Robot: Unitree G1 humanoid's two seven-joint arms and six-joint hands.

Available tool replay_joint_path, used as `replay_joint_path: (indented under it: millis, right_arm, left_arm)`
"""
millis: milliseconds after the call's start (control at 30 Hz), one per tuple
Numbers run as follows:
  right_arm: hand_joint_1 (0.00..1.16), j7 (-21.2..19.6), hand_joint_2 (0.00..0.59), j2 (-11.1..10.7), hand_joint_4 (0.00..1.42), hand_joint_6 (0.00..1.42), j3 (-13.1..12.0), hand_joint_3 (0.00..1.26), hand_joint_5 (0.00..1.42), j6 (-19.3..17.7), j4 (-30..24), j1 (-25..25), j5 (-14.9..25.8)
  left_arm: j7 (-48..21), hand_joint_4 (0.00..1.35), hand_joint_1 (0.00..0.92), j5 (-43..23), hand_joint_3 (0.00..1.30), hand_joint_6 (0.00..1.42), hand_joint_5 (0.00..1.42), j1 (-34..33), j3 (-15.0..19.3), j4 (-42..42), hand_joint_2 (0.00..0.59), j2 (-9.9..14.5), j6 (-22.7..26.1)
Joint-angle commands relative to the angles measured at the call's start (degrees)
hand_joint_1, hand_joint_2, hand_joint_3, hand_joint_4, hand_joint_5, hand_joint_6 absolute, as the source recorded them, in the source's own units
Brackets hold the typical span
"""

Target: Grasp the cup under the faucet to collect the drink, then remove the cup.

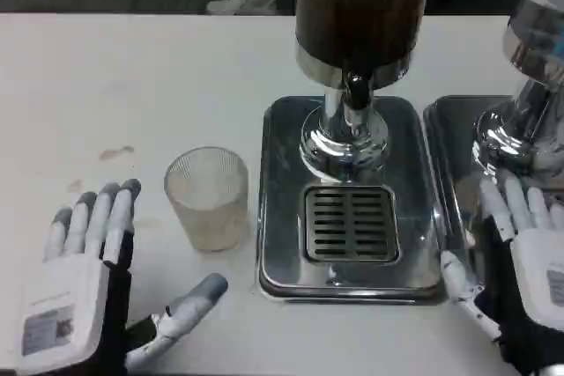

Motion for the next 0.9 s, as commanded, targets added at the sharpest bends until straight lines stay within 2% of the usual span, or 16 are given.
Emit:
replay_joint_path:
  millis: [33,333,600,733,900]
  right_arm:
    - [0.01,-0.53,0.482,0.09,0.00,0.00,-0.38,0.06,0.00,0.09,-0.08,-0.28,0.37]
    - [0.01,-0.44,0.482,0.06,0.00,0.00,-0.39,0.06,0.00,0.02,0.12,-0.45,0.72]
    - [0.01,0.55,0.482,0.49,0.00,0.00,0.76,0.06,0.00,1.80,-2.18,0.51,-1.13]
    - [0.01,1.04,0.482,0.39,0.00,0.00,0.51,0.06,0.00,2.42,-3.97,1.79,-1.54]
    - [0.01,1.59,0.482,0.74,0.00,0.00,0.82,0.06,0.00,3.02,-5.09,2.48,-2.15]
  left_arm:
    - [-0.44,0.00,0.000,0.22,0.00,0.00,0.00,0.32,-0.43,-0.05,0.077,-0.24,0.39]
    - [-0.34,0.00,0.000,-0.33,0.00,0.00,0.00,0.46,-0.05,-0.20,0.077,-0.28,0.11]
    - [0.61,0.00,0.000,-4.51,0.00,0.00,0.00,0.28,3.41,-0.82,0.077,0.31,-3.07]
    - [1.35,0.00,0.000,-6.94,0.00,0.00,0.00,-1.77,5.05,0.24,0.068,0.89,-6.92]
    - [2.30,0.00,0.000,-10.04,0.00,0.00,0.00,-7.27,6.37,9.16,0.052,2.54,-13.18]
